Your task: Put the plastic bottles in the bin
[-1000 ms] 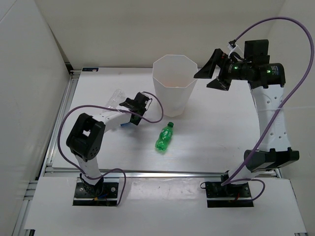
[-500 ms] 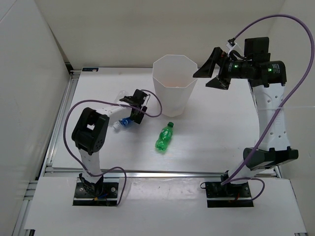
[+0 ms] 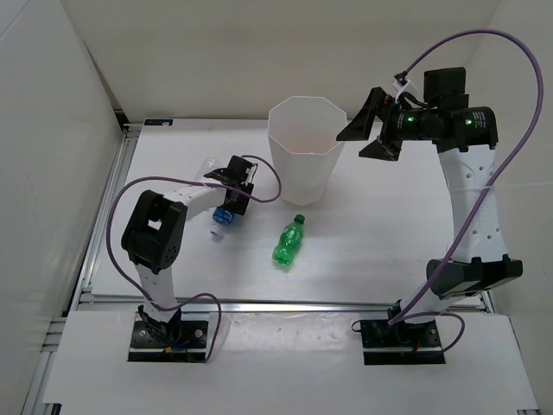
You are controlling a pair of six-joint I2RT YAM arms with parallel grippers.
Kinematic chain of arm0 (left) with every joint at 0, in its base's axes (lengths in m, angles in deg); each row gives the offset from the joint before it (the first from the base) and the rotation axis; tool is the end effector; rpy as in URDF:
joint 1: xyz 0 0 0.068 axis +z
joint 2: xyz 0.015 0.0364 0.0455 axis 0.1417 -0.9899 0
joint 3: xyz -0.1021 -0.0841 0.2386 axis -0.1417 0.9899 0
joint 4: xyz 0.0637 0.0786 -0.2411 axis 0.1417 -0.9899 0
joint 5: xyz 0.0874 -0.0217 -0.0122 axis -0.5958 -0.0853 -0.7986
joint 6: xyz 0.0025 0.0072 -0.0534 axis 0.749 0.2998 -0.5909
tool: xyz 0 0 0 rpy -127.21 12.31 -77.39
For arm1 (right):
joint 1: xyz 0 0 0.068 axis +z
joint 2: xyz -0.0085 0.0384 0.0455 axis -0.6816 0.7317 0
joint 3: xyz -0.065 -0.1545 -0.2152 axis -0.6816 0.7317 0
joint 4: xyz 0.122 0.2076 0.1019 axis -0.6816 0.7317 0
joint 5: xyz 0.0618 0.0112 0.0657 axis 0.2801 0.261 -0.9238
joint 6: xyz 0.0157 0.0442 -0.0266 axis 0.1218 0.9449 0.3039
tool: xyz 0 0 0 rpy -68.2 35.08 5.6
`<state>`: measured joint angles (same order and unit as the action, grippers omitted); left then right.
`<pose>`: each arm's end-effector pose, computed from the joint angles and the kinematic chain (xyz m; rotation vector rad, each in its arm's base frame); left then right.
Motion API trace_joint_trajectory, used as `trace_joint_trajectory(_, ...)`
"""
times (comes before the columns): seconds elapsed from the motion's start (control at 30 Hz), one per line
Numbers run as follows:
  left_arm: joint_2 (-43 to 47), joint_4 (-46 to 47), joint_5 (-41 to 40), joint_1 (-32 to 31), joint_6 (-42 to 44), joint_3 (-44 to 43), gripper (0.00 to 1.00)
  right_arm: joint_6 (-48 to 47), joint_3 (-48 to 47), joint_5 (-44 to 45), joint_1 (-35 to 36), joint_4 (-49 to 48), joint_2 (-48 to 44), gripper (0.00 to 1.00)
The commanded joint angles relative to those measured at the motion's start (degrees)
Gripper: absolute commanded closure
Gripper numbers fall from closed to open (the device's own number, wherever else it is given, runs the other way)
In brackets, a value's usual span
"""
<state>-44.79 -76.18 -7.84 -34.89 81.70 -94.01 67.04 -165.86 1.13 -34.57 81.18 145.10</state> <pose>0.3500 -0.1635 0.1644 0.4809 2.5690 0.2747 0.2767 0.0621 0.4914 0.0333 2.2858 1.0504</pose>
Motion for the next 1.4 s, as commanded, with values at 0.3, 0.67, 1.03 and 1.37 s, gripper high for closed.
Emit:
trace_joint_trajectory(0.3, 21.4, -5.0, -12.4, -4.5, -17.0, -0.2, 0.72, 1.1, 5.0, -0.7, 1.4, -6.3, 0.1, 0.0)
trace_joint_trajectory(0.67, 14.6, -5.7, -1.9, -4.5, -12.9, -39.6, 0.72, 2.2, 3.3, -0.1, 2.6, -9.6, 1.2, 0.0)
trace_joint_trajectory(1.03, -9.9, -5.7, 18.8, -7.5, -11.6, -69.0, 0.56, 3.3, 3.8, -0.7, -1.0, -13.3, -3.5, 0.0)
trace_joint_trajectory(1.37, -2.9, -5.2, 14.8, -7.5, -3.9, -63.5, 0.0, 2.3, 11.8, -1.2, -6.3, -13.8, -9.1, 0.0)
